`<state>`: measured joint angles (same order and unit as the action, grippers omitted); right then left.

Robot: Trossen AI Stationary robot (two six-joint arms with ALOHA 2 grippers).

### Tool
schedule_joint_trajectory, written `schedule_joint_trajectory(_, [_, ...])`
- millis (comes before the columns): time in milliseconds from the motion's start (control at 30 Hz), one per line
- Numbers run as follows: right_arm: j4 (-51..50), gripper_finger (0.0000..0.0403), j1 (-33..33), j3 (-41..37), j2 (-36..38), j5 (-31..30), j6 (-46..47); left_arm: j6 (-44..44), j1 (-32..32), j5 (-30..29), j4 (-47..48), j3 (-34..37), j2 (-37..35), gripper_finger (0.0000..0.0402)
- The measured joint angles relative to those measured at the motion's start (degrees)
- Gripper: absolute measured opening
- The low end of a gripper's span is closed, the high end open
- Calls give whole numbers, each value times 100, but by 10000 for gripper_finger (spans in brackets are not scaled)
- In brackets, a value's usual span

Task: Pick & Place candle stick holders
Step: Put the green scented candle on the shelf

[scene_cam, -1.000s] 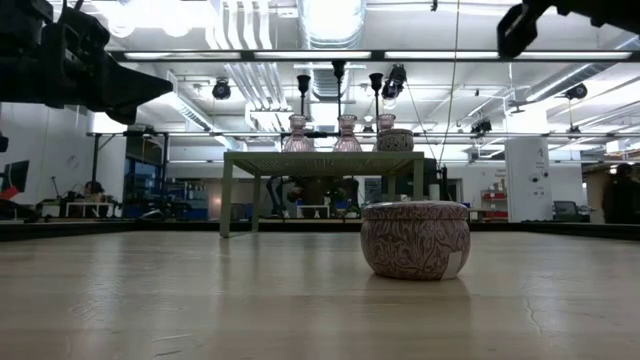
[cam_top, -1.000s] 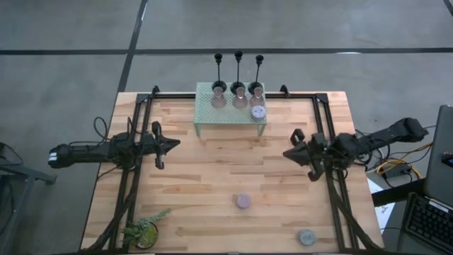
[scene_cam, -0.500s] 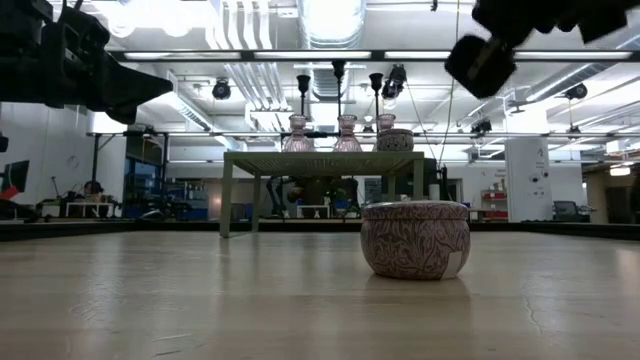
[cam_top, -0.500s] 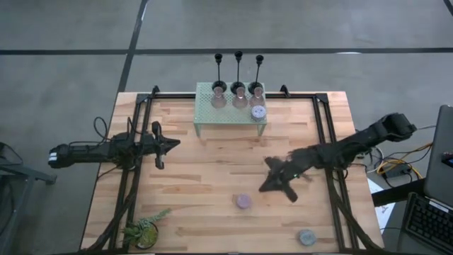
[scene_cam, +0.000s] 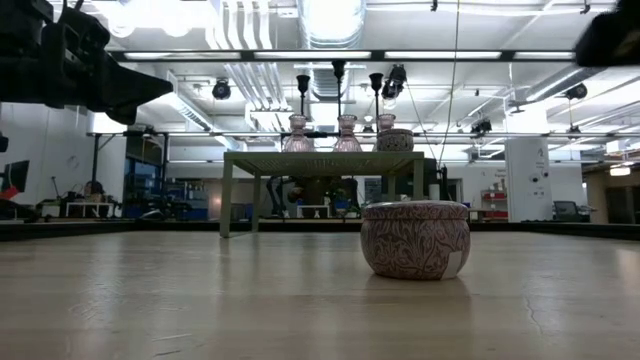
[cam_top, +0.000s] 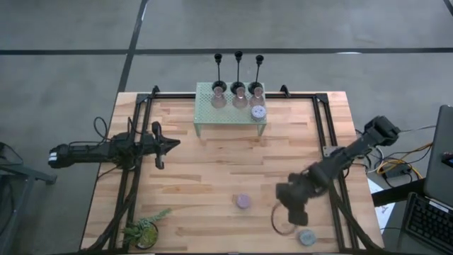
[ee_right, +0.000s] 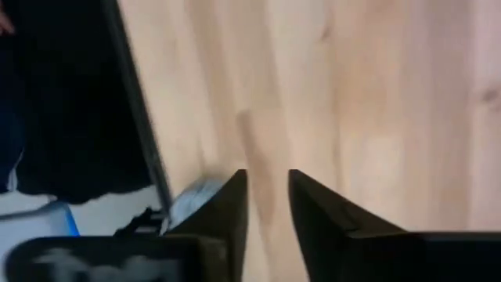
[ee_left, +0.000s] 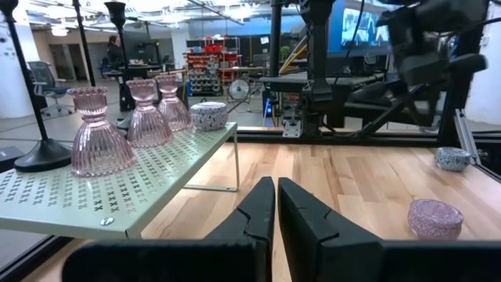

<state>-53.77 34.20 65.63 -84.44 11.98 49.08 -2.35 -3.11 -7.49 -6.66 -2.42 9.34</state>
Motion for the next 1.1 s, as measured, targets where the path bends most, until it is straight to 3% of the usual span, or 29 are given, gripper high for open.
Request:
schedule_joint_trajectory(233, [-186, 193, 1162, 328, -509, -36, 1185, 0, -1, -2, -5, 0, 4, 23])
schedule_joint_trajectory(600, [291, 337, 2244, 436, -1589, -280, 2307, 1, -2, -2, 11, -1, 5, 23])
schedule_joint_trajectory(767, [292, 363, 2543, 665, -1992, -415, 2454, 0, 0, -2, 20, -1, 4, 23])
schedule_joint_trajectory(1100, [284, 365, 2618, 1009, -2481, -616, 2069, 0, 0, 0, 31, -2, 5, 23])
